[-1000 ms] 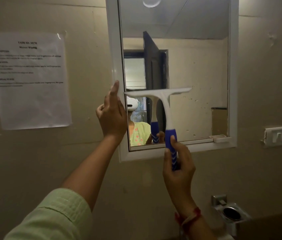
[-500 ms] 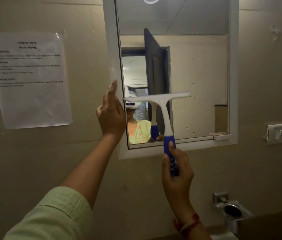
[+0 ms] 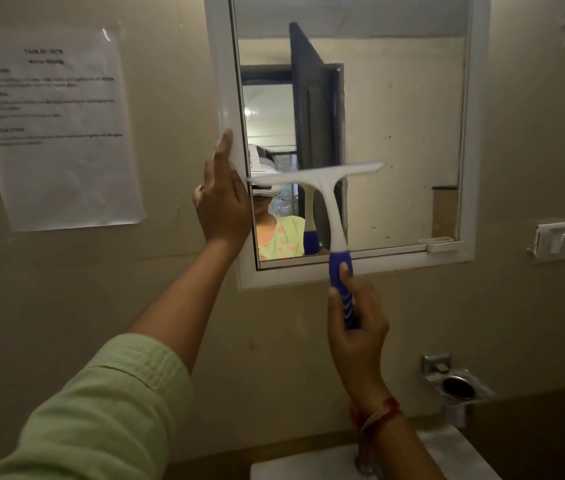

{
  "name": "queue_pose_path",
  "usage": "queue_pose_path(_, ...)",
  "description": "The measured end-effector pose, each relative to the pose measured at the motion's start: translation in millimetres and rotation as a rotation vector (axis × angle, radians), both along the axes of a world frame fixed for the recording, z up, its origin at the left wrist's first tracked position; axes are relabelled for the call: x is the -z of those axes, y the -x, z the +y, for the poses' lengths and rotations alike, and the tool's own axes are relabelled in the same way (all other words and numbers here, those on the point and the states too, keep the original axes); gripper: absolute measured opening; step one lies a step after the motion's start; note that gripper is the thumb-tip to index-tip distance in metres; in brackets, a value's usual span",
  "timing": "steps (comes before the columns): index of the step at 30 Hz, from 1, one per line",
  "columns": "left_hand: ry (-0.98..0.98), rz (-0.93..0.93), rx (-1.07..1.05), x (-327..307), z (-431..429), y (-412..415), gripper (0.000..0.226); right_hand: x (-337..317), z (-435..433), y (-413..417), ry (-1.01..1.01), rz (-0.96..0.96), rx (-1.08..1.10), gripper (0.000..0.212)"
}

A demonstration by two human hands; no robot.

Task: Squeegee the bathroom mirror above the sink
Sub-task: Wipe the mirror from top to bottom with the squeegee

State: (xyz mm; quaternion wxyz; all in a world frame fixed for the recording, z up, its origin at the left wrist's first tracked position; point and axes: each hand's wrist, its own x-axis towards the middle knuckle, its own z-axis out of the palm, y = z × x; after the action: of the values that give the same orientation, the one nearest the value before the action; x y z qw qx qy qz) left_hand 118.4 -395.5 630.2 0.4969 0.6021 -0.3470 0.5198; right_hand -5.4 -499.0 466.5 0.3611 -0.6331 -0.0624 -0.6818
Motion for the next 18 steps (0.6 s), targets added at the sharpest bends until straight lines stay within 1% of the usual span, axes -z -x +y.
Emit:
queue_pose_path(2,-0.002,-0.009,0.006,-0.1,0.8,1.3,0.042,29.1,5.8,-2.1,-0.012,0.052,-0.038,0.034)
queue_pose_path(4,0.002,-0.021,0.011,0.0,1.5,2.1,0.042,41.9,10.9,-3.0,-0.032,0.072,-0.064,0.034)
queue_pose_path(10,0.022,-0.030,0.025,0.0,-1.1,-2.7,0.040,-2.6,3.5,-7.3,-0.080,0.032,-0.063,0.034)
queue_pose_path(12,0.023,-0.037,0.032,0.4,-1.1,-4.1,0.040,-3.5,1.9,-9.6,-0.080,0.035,-0.057,0.034)
queue_pose_path(18,0.004,-0.054,0.017,-0.1,0.7,-3.1,0.040,55.2,13.0,-11.6,-0.081,0.106,-0.063,0.037)
